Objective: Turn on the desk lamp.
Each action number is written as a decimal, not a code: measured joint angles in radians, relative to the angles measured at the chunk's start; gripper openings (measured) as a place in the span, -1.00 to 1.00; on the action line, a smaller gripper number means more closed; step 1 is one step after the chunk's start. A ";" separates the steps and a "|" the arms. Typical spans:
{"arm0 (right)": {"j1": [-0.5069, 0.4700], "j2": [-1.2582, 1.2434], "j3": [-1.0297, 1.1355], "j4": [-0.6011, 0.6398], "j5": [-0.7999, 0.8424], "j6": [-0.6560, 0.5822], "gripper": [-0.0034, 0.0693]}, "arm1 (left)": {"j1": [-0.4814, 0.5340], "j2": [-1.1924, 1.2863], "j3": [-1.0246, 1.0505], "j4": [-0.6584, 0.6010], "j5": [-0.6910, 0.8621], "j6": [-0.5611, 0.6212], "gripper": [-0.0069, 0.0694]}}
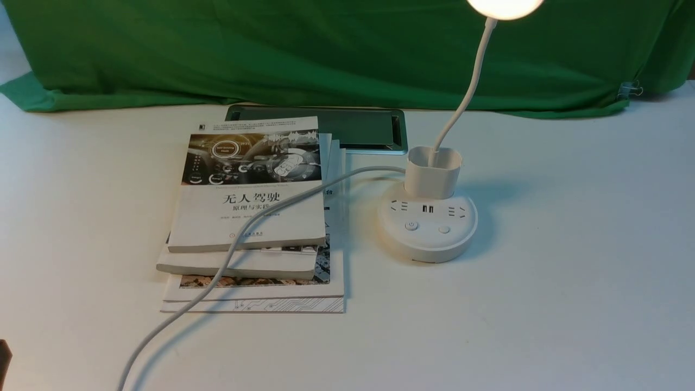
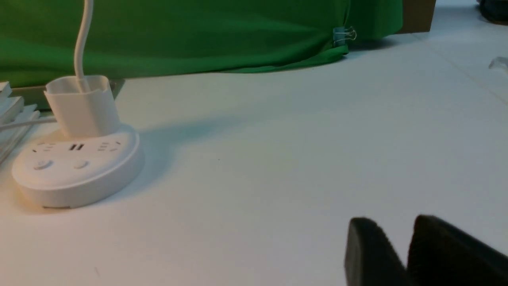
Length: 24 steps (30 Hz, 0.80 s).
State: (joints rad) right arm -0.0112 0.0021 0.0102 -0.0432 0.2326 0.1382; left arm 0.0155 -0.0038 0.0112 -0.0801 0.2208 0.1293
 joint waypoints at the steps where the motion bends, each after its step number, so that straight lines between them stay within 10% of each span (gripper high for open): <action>1: 0.000 0.000 0.000 0.000 0.000 0.000 -0.30 | 0.000 0.000 0.000 0.000 0.000 0.000 -0.76; 24: 0.000 0.000 0.000 0.000 0.000 0.001 -0.25 | 0.000 0.000 0.000 0.000 0.000 0.000 -0.76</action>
State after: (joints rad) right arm -0.0112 0.0021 0.0102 -0.0432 0.2326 0.1393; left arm 0.0155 -0.0038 0.0112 -0.0801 0.2208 0.1293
